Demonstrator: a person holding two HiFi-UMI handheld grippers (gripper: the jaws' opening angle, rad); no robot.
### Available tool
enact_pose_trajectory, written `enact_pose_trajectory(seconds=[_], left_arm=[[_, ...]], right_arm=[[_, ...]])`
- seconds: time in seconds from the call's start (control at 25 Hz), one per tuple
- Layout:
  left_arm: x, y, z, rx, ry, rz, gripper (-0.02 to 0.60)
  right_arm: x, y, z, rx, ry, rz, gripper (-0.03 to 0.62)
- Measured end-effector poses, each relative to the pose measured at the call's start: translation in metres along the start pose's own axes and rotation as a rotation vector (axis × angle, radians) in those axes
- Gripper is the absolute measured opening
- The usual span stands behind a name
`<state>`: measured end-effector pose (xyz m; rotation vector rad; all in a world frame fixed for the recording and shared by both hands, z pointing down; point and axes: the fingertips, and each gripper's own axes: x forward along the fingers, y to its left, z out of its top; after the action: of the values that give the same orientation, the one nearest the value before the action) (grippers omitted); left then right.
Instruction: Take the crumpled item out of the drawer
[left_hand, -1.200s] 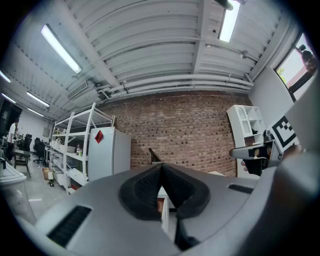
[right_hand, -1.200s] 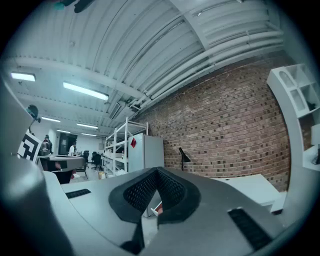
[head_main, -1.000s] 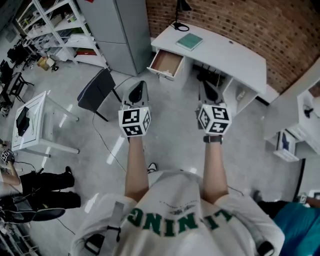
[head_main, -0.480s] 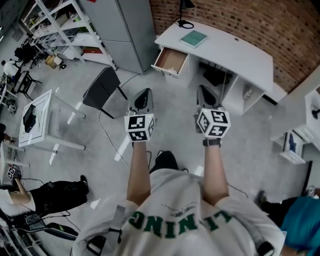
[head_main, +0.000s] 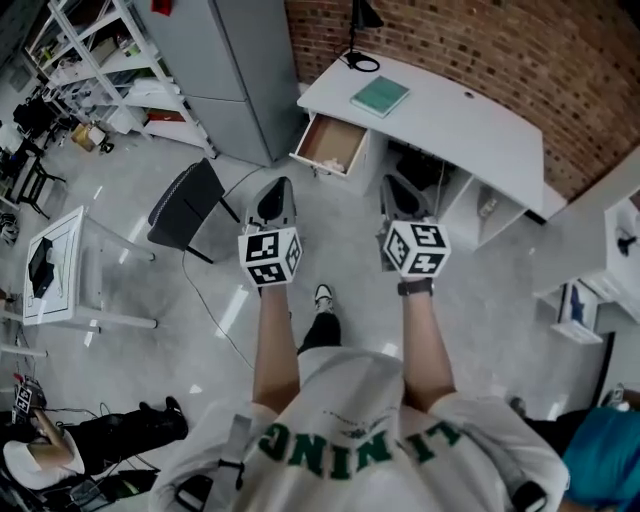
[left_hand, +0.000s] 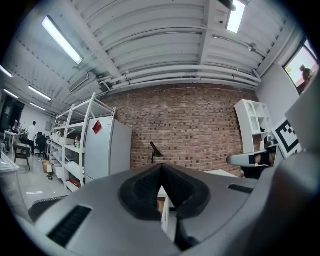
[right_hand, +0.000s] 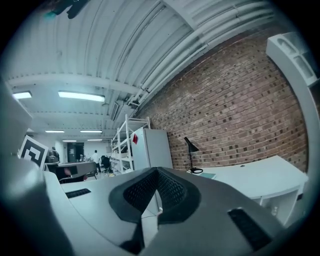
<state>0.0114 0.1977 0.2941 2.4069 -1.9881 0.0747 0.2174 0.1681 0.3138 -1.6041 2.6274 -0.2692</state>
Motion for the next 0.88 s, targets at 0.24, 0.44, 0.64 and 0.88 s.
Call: enact_pose_trajectory(seconds=[0.24, 0.44, 0.64, 0.88], left_arm=[[0.091, 0.05, 0.01, -0.016, 0.011, -0.022, 0.0], [0.16, 0.089, 0.002, -0.024, 0.028, -0.061, 0.0], [0.214, 0.112, -0.011, -0.03, 0.042, -0.098, 0.0], [0.258, 0.13, -0.021, -0.017, 0.046, -0.145, 0.0]], right_arm=[[0.094, -0.013, 0.006, -0.051, 0.045, -0.029, 0.003], [0.17, -0.024, 0.0, -0.036, 0.075, -0.055, 0.003], [0.23, -0.028, -0.008, -0.042, 0.103, -0.065, 0.003], [0.288, -0.039, -0.028, -0.012, 0.154, -0.089, 0.003]])
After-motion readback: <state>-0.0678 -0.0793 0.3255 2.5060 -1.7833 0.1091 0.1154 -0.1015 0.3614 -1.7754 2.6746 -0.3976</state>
